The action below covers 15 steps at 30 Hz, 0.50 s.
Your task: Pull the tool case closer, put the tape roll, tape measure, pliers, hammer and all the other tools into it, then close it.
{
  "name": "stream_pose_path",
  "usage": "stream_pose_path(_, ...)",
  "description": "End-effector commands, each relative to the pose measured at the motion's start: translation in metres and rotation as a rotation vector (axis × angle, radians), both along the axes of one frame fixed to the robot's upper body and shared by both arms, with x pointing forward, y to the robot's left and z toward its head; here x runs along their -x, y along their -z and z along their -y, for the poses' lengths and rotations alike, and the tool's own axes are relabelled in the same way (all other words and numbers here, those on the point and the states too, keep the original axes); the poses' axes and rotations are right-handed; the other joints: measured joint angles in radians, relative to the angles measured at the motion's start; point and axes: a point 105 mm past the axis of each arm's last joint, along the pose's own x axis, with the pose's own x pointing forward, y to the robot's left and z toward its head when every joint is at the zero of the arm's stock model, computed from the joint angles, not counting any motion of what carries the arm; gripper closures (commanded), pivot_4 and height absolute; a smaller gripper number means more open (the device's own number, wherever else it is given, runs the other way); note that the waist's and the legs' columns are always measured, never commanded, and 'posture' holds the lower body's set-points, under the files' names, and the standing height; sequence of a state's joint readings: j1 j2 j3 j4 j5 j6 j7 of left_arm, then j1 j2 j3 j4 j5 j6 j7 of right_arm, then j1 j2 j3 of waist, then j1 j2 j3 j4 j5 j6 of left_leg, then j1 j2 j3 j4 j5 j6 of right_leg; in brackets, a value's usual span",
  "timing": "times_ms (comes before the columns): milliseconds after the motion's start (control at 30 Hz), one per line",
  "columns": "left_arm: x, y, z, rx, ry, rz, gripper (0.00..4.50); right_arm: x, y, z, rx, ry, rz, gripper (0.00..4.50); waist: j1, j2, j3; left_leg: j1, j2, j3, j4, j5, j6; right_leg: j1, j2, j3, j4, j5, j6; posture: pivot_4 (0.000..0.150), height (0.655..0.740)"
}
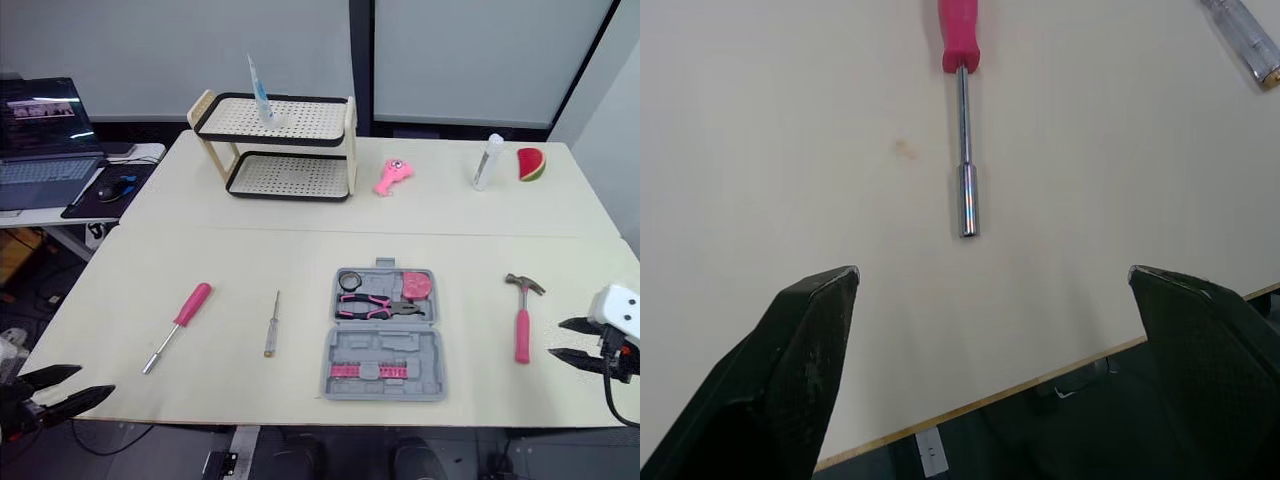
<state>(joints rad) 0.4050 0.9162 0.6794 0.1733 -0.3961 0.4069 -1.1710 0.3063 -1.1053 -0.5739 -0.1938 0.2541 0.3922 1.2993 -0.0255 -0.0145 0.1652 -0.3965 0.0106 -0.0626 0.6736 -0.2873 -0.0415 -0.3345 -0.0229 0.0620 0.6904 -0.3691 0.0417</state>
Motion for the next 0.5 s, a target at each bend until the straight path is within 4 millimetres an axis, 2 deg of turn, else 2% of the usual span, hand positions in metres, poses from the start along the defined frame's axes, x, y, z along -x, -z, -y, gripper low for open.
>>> stream_pose_path(33,-0.002,-0.009,-0.011,-0.005,-0.042,0.055,0.0,0.001,-0.011,0.005,0.022,0.011,0.028,0.74,0.0,0.0,0.0,0.0,0.0,0.0,0.0,0.0,0.0,0.0,0.0,0.0,0.0,0.0,0.0,0.15,0.74)
stream_pose_path(100,-0.003,-0.009,-0.013,0.0,-0.051,0.062,0.0,0.0,-0.01,0.006,0.023,0.014,0.031,0.05,-0.001,0.0,0.0,0.0,0.0,0.0,-0.001,0.0,0.0,0.0,0.0,0.0,-0.001,0.0,0.0,0.15,0.74)
stream_pose_path(500,0.004,-0.001,-0.019,-0.005,-0.07,0.066,0.0,-0.001,-0.004,0.017,0.069,0.019,0.032,0.05,-0.005,0.0,0.0,0.004,0.0,0.005,-0.008,0.0,0.0,0.0,0.0,0.004,-0.002,0.0,0.0,0.15,0.74)
